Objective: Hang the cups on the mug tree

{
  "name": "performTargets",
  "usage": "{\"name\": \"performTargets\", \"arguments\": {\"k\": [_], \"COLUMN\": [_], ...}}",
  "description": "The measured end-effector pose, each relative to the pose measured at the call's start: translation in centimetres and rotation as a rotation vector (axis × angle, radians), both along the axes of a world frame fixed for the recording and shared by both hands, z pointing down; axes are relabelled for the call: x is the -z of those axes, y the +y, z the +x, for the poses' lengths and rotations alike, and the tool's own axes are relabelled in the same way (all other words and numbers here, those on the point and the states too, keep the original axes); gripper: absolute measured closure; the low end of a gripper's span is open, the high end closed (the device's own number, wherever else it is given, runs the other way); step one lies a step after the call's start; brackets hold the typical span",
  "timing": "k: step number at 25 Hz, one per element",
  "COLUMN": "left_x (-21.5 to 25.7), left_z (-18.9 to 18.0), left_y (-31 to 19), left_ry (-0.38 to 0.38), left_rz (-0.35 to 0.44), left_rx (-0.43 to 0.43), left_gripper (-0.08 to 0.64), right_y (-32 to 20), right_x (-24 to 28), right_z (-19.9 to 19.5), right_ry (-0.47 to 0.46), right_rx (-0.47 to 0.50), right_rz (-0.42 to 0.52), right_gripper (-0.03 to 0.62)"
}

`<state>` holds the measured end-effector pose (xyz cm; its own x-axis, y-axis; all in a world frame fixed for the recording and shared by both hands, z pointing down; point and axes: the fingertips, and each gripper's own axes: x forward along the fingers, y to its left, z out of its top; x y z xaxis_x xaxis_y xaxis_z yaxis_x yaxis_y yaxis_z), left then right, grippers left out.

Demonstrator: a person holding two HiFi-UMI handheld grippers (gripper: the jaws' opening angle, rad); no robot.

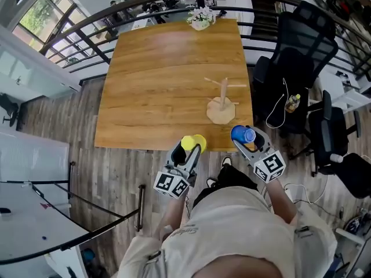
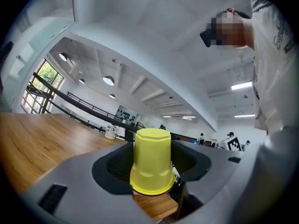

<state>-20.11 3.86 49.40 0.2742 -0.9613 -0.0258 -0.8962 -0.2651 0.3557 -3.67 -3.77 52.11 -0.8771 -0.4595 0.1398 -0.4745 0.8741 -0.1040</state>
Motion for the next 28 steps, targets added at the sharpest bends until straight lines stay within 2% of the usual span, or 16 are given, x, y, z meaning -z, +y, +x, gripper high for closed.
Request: {"name": "performTargets", "arguments": {"k": [4, 8, 15, 21, 28], "left_x": [-0.1, 1.4, 2.2, 0.5, -0.1], "left_z": [-0.1, -0.7, -1.6, -0.6, -0.8], "left_y": [-2.8, -5.2, -10.3, -13.0, -14.4], "left_ry": [0.011, -0.021, -0.085, -0.028, -0.044], "left_rz": [-0.013, -0.011, -0.006, -0.039, -0.071], "left_rx": [-0.02, -0.035, -0.065, -0.081, -0.096], "left_gripper": [0.308, 0.308, 0.308, 0.308, 0.308], "right_y": [-2.9, -5.7, -10.1, -11.6, -12.4], "right_x": [-0.3, -0.7, -0.7, -1.3, -1.1], "right_z": [0.1, -0.2, 0.0, 1.5, 1.4], "right_ry": [-0.025, -0.046, -0.064, -0.095, -0.141], "right_rx": [-0.038, -0.061, -0.091, -0.102, -0.101], "right_rz": [-0.01, -0.026, 0.01, -0.001, 0.006], "right_gripper": [0.321, 0.321, 0.321, 0.321, 0.321]}}
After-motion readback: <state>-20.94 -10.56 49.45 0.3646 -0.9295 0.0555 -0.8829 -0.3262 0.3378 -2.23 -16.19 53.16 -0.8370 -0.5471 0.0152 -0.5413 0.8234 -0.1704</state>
